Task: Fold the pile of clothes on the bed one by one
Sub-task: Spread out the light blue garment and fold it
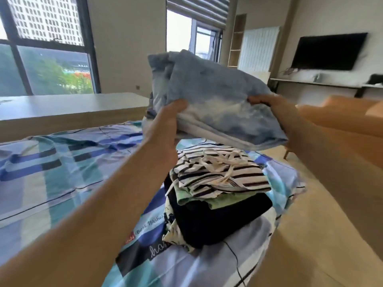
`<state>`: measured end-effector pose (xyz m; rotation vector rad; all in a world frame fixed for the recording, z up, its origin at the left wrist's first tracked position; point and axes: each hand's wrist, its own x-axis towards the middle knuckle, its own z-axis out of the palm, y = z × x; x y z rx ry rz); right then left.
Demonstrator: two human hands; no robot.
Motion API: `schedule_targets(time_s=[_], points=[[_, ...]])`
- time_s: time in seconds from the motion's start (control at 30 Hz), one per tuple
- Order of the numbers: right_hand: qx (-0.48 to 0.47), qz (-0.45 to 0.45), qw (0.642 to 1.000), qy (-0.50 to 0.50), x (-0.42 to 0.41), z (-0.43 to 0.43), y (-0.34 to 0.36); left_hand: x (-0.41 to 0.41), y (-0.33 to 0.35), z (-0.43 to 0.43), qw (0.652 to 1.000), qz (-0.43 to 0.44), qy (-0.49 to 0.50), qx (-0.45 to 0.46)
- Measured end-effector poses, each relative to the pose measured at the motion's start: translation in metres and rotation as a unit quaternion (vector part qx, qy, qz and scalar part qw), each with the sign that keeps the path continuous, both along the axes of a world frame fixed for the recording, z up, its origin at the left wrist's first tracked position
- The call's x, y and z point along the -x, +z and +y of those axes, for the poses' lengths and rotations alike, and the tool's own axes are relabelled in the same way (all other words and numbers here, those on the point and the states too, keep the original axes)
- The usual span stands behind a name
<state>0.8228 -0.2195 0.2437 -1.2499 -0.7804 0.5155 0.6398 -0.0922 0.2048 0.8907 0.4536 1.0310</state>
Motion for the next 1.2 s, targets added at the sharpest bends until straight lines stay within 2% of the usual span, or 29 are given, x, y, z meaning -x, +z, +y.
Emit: schedule_targets(time_s=[0.07,0.2,0.3,0.37,0.4,0.43,0.47,0.5,0.53,0.57,0.63,0.7,0.77,0.8,0.83,0.87,0.9,0.93,0.97,1.0,1.07,1.13,1.2], points=[[0.044,0.003,0.998,0.036,-0.035,0.012,0.000,-0.030,-0.012,0.006,0.999,0.024,0.026,0.012],[0.223,-0.097,0.969,0.046,-0.085,0.026,-0.062,-0.054,-0.084,0.001,0.986,0.158,0.041,0.020],[0.234,-0.047,0.967,0.085,-0.103,0.035,-0.118,-0.041,-0.123,0.003,0.973,0.226,0.002,0.046],[0.209,-0.050,0.973,0.088,-0.105,0.042,-0.132,-0.027,-0.124,0.003,0.957,0.283,0.054,0.012],[0.200,-0.058,0.974,0.090,-0.107,0.043,-0.134,-0.022,-0.117,0.002,0.930,0.340,0.125,-0.057],[0.194,-0.067,0.974,0.098,-0.108,0.044,-0.130,-0.016,-0.103,-0.001,0.897,0.359,0.207,-0.152],[0.195,-0.069,0.973,0.106,-0.109,0.044,-0.127,-0.014,-0.085,-0.006,0.870,0.329,0.265,-0.254],[0.205,-0.074,0.969,0.114,-0.111,0.043,-0.124,-0.019,-0.061,-0.010,0.854,0.274,0.276,-0.345],[0.220,-0.076,0.964,0.126,-0.112,0.042,-0.119,-0.030,-0.038,-0.010,0.831,0.241,0.254,-0.432],[0.233,-0.075,0.959,0.140,-0.115,0.040,-0.116,-0.044,-0.019,-0.008,0.794,0.246,0.218,-0.512],[0.258,-0.073,0.950,0.161,-0.121,0.034,-0.112,-0.080,0.007,0.007,0.684,0.327,0.138,-0.638],[0.270,-0.061,0.946,0.167,-0.125,0.029,-0.109,-0.106,0.007,0.022,0.557,0.474,0.046,-0.681],[0.306,-0.082,0.939,0.135,-0.127,0.028,-0.110,-0.117,-0.021,0.031,0.425,0.603,-0.050,-0.673],[0.344,-0.133,0.924,0.102,-0.129,0.030,-0.112,-0.116,-0.039,0.033,0.387,0.628,-0.074,-0.671],[0.387,-0.201,0.898,0.059,-0.128,0.032,-0.111,-0.114,-0.056,0.035,0.374,0.637,-0.083,-0.669],[0.420,-0.295,0.859,0.006,-0.128,0.036,-0.110,-0.110,-0.069,0.036,0.377,0.639,-0.078,-0.666],[0.406,-0.395,0.822,-0.052,-0.127,0.040,-0.108,-0.110,-0.076,0.038,0.388,0.638,-0.070,-0.662],[0.343,-0.464,0.812,-0.082,-0.124,0.045,-0.106,-0.110,-0.078,0.039,0.400,0.636,-0.065,-0.656],[0.267,-0.495,0.824,-0.069,-0.117,0.050,-0.106,-0.109,-0.078,0.039,0.409,0.634,-0.065,-0.652],[0.221,-0.509,0.831,-0.030,-0.109,0.054,-0.108,-0.109,-0.075,0.039,0.416,0.631,-0.068,-0.651],[0.237,-0.528,0.815,0.036,-0.098,0.062,-0.122,-0.107,-0.068,0.044,0.430,0.624,-0.087,-0.647],[0.262,-0.529,0.806,0.036,-0.099,0.064,-0.150,-0.094,-0.065,0.057,0.475,0.616,-0.100,-0.621],[0.255,-0.495,0.831,0.014,-0.109,0.062,-0.171,-0.078,-0.077,0.073,0.539,0.600,-0.100,-0.583]])
